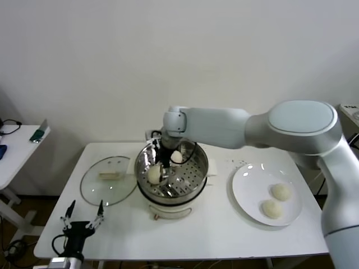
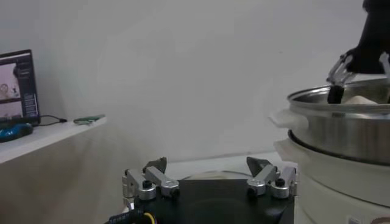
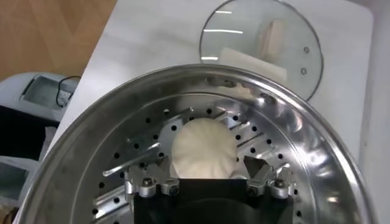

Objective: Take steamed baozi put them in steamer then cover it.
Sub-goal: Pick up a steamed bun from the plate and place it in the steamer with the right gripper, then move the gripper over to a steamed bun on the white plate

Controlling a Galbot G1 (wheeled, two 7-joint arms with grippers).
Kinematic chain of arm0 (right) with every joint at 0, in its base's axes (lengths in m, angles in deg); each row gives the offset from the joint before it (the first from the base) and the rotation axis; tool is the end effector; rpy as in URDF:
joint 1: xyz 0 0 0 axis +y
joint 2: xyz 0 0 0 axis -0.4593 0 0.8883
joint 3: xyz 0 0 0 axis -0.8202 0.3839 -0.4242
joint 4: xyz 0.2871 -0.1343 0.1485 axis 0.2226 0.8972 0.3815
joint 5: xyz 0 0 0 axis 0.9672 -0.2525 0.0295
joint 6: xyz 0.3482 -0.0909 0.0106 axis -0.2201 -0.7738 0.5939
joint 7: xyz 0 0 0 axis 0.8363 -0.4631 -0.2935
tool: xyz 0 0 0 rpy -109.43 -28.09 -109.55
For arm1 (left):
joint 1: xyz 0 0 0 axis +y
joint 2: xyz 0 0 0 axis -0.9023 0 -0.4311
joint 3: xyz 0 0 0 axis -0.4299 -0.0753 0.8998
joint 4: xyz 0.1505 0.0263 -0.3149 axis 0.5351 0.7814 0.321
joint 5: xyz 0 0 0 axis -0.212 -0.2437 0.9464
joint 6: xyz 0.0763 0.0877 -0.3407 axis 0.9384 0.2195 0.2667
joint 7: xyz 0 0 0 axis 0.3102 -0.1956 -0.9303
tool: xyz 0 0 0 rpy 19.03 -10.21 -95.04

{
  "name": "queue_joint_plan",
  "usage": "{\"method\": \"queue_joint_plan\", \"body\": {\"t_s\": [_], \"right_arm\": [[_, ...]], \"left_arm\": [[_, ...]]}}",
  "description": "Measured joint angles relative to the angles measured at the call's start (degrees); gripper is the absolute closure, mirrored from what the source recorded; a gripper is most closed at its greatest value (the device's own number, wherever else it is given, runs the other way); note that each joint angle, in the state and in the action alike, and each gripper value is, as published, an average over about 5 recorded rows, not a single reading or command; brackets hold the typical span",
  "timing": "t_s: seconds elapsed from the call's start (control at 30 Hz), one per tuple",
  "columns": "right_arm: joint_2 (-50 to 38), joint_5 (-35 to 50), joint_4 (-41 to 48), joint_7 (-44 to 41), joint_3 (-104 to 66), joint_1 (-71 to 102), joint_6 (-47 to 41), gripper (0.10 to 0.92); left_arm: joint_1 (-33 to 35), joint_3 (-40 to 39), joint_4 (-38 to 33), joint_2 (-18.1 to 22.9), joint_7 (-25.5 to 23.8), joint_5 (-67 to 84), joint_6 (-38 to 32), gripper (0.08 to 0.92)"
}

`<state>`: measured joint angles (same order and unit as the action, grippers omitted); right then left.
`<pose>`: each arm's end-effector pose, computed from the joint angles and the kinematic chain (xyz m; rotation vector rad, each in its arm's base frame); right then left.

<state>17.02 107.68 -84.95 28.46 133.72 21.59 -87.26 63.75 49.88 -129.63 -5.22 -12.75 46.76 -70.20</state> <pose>0.5692 0.2155 -0.0987 1.6158 -1.3188 1.3218 0.1352 0.0989 -0.3511 0.1816 -3.0069 -0.2195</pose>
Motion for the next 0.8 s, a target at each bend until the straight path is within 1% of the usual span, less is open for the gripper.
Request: {"method": "queue_joint_plan", "body": {"t_s": [0.17,0.37,0.63,0.8], "right_arm": [[-3.8,-0.6,-2.8,-2.0,0.0,-3.6,1.1,0.203],[-11.5,-3.7,-8.0,-4.4,-0.3,-7.5,2.1,0.203],[-24.5,-11.4,-15.9,-6.5,-0.4,-8.8,3.2,0.203],[-32.9,-17.5,-19.3,-6.9,-1.4,-6.7,3.7,0.203]], "left_arm": [[0.0,0.1,0.3,-0.2,0.0,0.0,0.0,0.177],[-0.2,-0.2,1.0,-0.5,0.0,-0.4,0.1,0.177],[-0.3,-0.4,0.7,0.0,-0.1,-1.3,0.7,0.177],[-0.8,-0.3,0.3,0.6,0.0,-2.1,1.3,0.177]]}}
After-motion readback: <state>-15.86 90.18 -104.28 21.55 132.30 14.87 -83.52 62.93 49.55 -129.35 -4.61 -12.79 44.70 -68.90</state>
